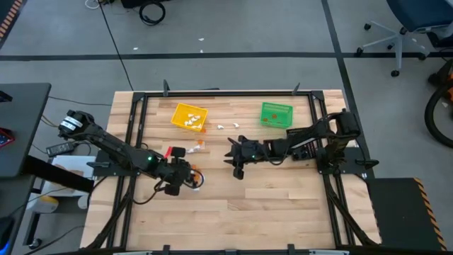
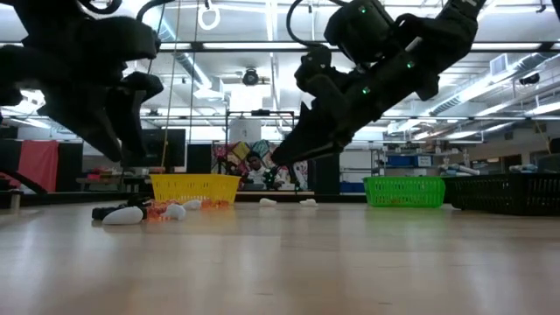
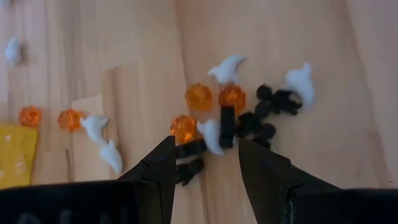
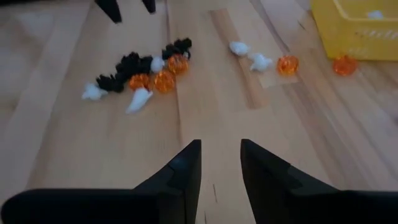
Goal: Sort Halloween decoration
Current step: Put the black skeleton toy into the black bin
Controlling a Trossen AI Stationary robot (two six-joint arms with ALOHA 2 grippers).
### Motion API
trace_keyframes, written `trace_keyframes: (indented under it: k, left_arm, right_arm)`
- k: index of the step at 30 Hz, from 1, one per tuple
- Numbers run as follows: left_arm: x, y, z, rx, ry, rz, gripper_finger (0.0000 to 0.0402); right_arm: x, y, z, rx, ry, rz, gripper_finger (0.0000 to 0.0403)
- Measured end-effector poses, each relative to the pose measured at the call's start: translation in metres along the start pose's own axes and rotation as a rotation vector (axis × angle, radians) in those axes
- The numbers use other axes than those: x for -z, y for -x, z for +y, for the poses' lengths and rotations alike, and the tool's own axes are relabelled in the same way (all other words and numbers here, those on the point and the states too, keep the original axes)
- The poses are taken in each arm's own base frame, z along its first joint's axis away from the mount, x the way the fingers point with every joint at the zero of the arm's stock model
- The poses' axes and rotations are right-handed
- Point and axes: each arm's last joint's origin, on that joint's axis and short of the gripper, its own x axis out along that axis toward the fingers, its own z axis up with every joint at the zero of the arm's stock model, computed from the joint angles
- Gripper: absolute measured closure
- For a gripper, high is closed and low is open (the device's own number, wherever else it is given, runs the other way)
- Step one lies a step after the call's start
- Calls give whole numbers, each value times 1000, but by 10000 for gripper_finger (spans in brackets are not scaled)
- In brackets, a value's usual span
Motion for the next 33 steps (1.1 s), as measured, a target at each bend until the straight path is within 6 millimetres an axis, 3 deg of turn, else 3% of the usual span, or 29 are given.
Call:
trace_keyframes:
  k: [8,12,21,33]
  left_arm:
    - [-2,-13,8,45,22,55,260]
    - [-14,-16,11,44,-8,76,260]
    - [-13,-14,12,39,-256,207,260]
    - [-14,-15,12,68,-552,193,260]
  right_arm:
    - [1,0,8,-19,56,-15,286]
    - [0,0,9,-21,65,-26,286]
    - [4,0,11,-21,75,2,286]
    - [5,0,10,1,78,11,286]
